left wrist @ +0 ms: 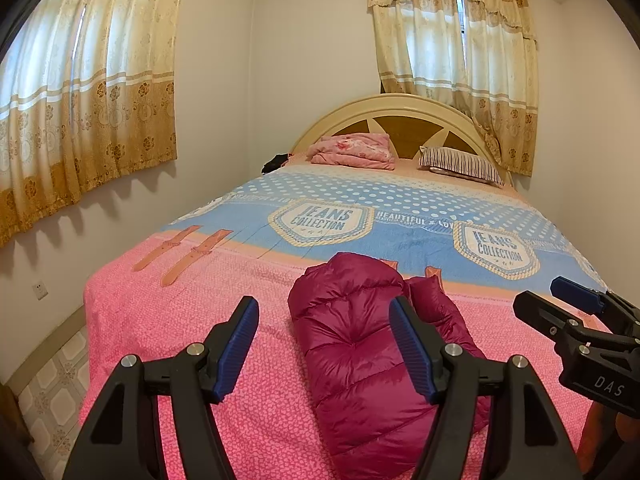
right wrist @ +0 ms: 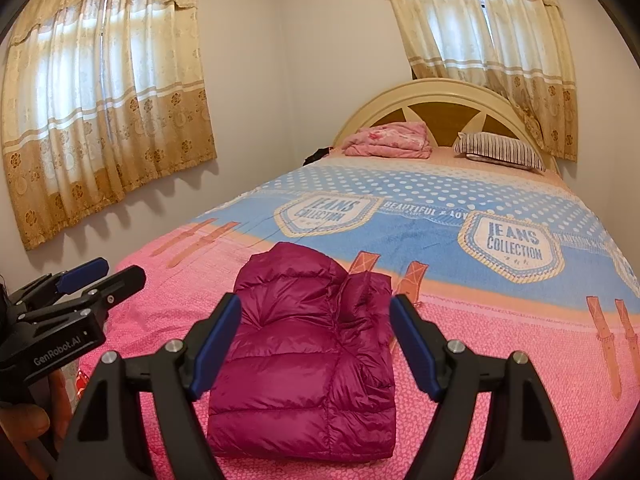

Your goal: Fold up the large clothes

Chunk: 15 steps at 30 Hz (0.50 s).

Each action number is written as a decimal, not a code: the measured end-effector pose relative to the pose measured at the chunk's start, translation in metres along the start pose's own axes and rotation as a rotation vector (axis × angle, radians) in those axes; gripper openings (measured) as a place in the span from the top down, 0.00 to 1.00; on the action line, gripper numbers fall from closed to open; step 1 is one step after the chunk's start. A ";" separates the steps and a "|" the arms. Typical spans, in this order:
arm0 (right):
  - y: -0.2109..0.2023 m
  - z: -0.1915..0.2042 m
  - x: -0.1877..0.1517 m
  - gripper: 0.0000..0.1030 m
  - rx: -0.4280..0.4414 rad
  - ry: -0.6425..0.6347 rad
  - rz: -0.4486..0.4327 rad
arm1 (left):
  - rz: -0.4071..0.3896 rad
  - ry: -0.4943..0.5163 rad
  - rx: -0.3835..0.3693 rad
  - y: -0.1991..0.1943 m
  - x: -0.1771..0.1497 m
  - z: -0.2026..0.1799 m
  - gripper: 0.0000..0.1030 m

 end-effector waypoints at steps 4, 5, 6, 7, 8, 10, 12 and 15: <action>0.000 0.000 0.000 0.23 0.002 0.001 0.000 | 0.002 0.003 -0.001 0.001 -0.001 -0.001 0.33; 0.000 -0.001 0.000 0.23 0.001 0.001 0.001 | 0.003 0.004 -0.001 0.001 -0.001 -0.001 0.33; 0.000 -0.001 0.000 0.23 0.001 0.000 0.001 | 0.004 0.005 -0.001 0.001 -0.001 -0.002 0.33; -0.001 -0.001 -0.001 0.23 0.001 0.001 0.002 | 0.005 0.006 -0.001 0.001 -0.001 -0.002 0.33; -0.001 -0.001 -0.001 0.23 0.001 0.002 0.003 | 0.006 0.006 -0.001 0.001 -0.001 -0.002 0.33; -0.002 0.000 -0.002 0.23 0.002 0.004 0.005 | 0.005 0.006 -0.001 0.001 -0.001 -0.002 0.33; -0.002 0.000 -0.002 0.23 0.002 0.004 0.005 | 0.005 0.006 0.000 0.001 -0.001 -0.002 0.33; -0.002 0.000 -0.002 0.23 0.004 0.005 0.004 | 0.006 0.006 -0.001 0.001 -0.001 -0.002 0.33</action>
Point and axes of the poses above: each gripper's, at about its wrist camera, not at the fingertips, and y roughly the way its jaws point, z to its left, x to its top, the point moved 10 cm from there along y, roughly the way its jaws point, and after that the axes turned 3 degrees about -x, right-handed, at the moved point
